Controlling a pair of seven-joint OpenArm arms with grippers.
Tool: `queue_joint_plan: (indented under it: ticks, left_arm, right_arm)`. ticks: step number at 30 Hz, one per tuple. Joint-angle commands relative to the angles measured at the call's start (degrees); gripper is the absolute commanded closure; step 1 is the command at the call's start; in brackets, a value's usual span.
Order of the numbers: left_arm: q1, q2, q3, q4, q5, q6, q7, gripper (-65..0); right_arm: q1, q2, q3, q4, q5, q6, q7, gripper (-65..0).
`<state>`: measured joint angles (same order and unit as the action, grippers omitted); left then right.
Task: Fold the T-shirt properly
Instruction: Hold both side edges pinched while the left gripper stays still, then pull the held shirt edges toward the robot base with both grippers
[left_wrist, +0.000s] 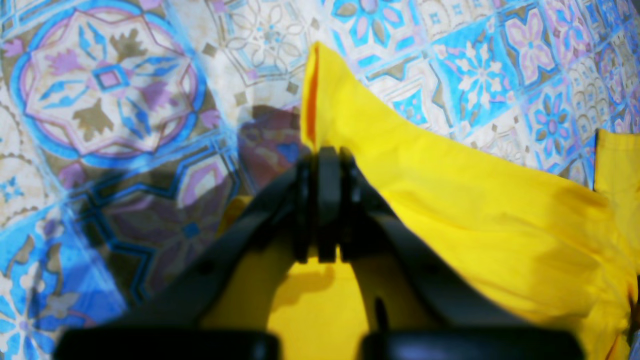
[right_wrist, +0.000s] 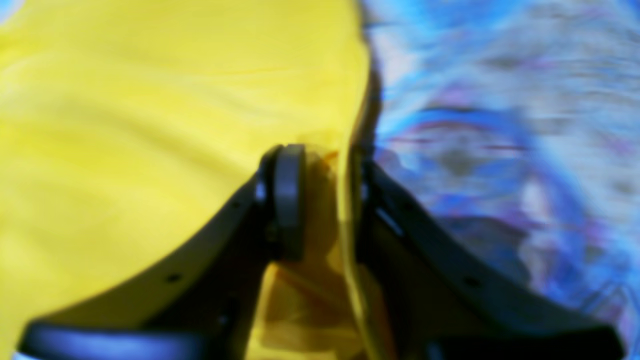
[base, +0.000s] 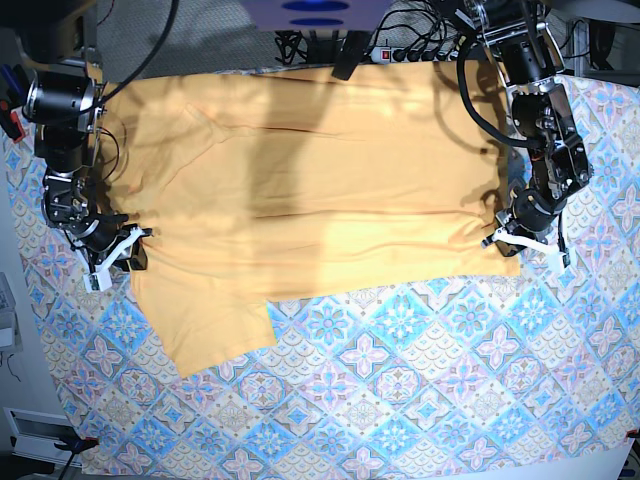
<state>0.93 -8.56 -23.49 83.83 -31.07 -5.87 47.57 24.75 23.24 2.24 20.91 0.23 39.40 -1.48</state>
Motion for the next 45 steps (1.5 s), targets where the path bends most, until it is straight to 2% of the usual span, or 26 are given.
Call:
queue_joint_plan:
  ticks: [1, 5, 10, 19, 26, 30, 36, 40, 45]
  left_arm:
    - [-0.9, -0.7, -0.2, 0.9, -0.5, -0.4, -0.8, 0.0]
    - [-0.9, -0.7, -0.2, 0.9, -0.5, -0.4, -0.8, 0.0]
    - [-0.8, -0.7, -0.2, 0.9, -0.5, -0.4, -0.8, 0.0]
    - [-0.1, -0.7, -0.2, 1.5, -0.7, -0.4, -0.8, 0.0]
    - [3.1, -1.1, -0.3, 6.4, -5.8, -0.4, -0.8, 0.0]
    - [4.5, -1.2, -0.4, 6.8, -6.1, -0.4, -0.8, 0.0]
    - [6.9, -1.2, -0.5, 8.2, -6.2, -0.5, -0.8, 0.0]
    - [9.5, -1.2, -0.5, 11.8, -6.2, -0.5, -0.8, 0.0]
    - [12.9, -1.2, -0.5, 14.2, -6.2, -0.5, -0.8, 0.0]
  right_arm:
    - [0.7, 0.4, -0.1, 0.1, -1.1, 0.6, -1.8, -8.0]
    - [0.7, 0.4, 1.2, 0.2, -0.9, 0.6, -1.6, -0.7]
    - [0.7, 0.4, 5.7, 1.9, -1.1, 0.6, -1.4, -1.1]
    - [0.2, 0.5, 6.1, 6.5, -1.0, 0.6, -1.8, -0.7]
    - [-6.4, 0.6, 6.1, 15.8, -0.9, 0.6, -1.8, -0.7]
    - [-10.6, 0.7, 6.5, 22.3, -0.9, 0.6, -1.9, -0.7]
    - [-16.4, 0.4, 14.8, 31.5, -0.9, 0.6, -2.0, -0.7]
    - [-18.7, 0.4, 17.4, 36.3, -0.4, 0.6, -5.3, -0.7]
    - [-22.1, 0.5, 17.7, 41.3, 4.4, 0.6, -8.0, -0.7]
